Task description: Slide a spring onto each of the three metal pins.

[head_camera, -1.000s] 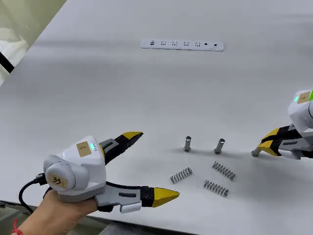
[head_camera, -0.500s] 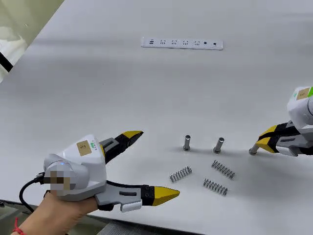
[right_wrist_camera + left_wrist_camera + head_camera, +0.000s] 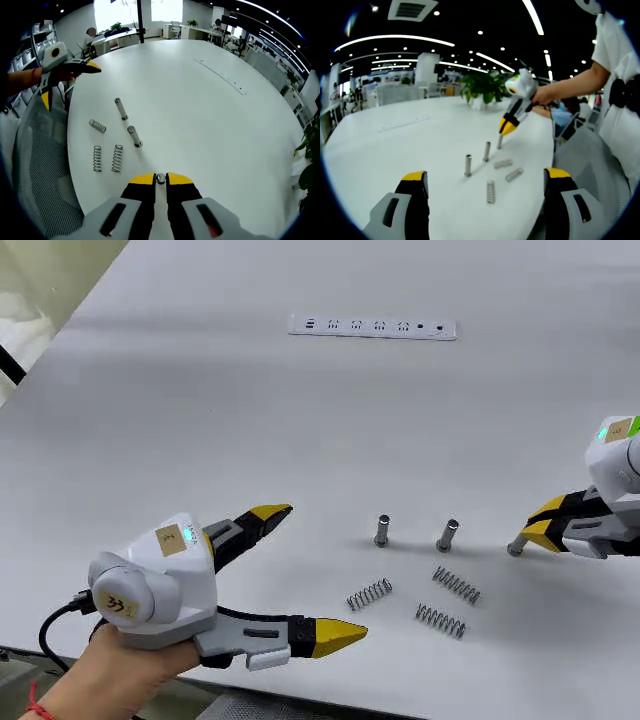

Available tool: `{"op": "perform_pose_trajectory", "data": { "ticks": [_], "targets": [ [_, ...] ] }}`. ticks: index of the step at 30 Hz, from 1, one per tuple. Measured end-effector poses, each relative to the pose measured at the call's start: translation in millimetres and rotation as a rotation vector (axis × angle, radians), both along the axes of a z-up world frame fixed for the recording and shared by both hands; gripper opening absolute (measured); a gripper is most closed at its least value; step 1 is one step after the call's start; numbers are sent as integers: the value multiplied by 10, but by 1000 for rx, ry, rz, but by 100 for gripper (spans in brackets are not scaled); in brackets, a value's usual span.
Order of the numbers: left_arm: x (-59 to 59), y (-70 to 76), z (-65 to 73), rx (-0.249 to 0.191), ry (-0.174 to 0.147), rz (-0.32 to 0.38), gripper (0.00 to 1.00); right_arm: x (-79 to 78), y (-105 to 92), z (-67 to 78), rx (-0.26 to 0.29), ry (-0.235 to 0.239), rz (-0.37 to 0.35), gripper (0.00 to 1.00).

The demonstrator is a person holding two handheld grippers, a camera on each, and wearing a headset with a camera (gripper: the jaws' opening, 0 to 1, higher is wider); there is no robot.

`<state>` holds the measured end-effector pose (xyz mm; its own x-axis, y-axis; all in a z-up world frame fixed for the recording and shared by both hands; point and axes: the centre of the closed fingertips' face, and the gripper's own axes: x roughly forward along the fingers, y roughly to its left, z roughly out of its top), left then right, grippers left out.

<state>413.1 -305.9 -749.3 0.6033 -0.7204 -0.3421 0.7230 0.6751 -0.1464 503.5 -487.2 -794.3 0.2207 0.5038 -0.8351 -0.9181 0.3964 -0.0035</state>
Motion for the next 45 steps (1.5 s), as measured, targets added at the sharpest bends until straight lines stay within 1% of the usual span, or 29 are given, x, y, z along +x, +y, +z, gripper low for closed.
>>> {"op": "perform_pose_trajectory", "data": {
  "ticks": [11,15,26,36,43,45],
  "targets": [
    [1,-2,-4,-4,0,3,97,7,8,-3,4,-4,7,9],
    [3,0,-5,-3,0,4,97,26,-5,-32,0,-3,12,10],
    [6,-16,9,0,-2,-3,97,12,-2,2,4,-13,13,11],
    [4,-25,32,6,-4,-11,97,5,17,78,21,-31,10,15],
    [2,-31,49,14,-7,-19,97,29,9,191,49,-74,3,22],
    [3,-37,56,17,-9,-22,97,33,-9,216,59,-80,-4,23]
  ]
}}
